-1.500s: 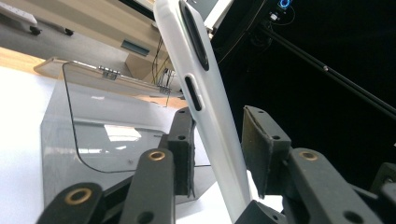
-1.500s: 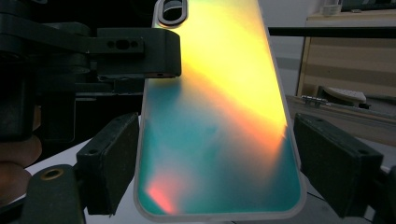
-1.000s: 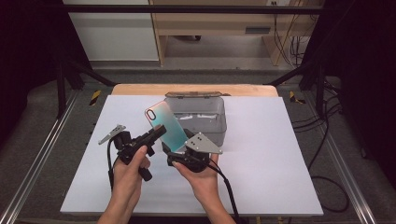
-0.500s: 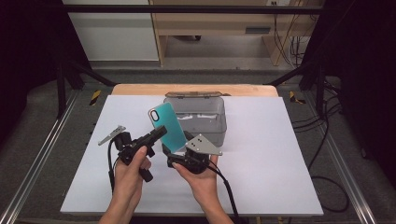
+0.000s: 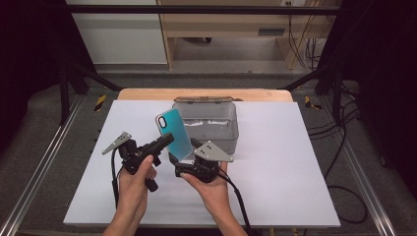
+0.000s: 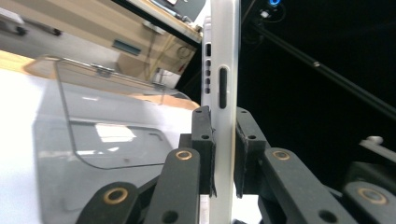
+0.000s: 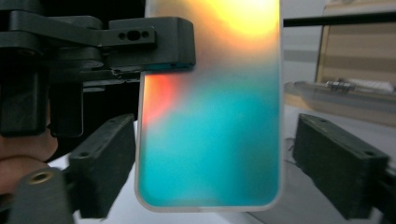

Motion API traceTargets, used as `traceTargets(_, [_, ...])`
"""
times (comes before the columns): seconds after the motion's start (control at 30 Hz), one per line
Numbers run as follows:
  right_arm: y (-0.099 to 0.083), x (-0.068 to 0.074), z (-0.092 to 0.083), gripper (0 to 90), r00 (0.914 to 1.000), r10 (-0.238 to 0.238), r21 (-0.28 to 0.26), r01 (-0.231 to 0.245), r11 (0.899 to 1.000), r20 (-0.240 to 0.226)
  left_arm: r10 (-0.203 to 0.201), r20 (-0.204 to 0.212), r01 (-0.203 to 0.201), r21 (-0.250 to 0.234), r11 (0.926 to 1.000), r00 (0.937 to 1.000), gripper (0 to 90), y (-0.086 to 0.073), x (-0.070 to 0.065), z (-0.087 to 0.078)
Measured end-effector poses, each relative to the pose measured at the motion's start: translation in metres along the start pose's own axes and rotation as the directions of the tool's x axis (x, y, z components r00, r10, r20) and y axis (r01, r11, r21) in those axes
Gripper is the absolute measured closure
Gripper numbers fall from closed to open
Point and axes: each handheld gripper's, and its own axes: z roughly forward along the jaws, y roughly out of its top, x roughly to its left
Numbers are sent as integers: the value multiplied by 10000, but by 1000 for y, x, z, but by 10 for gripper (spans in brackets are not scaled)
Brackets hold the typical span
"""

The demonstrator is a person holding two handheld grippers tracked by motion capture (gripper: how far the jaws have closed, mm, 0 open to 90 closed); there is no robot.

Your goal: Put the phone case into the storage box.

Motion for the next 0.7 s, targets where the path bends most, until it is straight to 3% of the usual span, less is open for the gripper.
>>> traceTargets(0.13, [1,1,-4,87,9974,-676,-38,677,9977,261,106,-189,-105,40,9999,9998,807,2,3,-1])
traceTargets(0.33, [4,-7,-11,75,9917,-1182,282,1169,9927,503,437,-401,-433,107,9990,9982,807,5,3,-5])
traceTargets(0.53, [5,-18,-22,74,9797,-1877,643,1833,9810,708,591,-556,-574,321,9978,9967,807,10,6,-8])
traceTargets(0.7, [7,-32,-32,87,9775,-1975,914,1906,9774,740,771,-658,-734,572,9957,9948,807,13,7,-10])
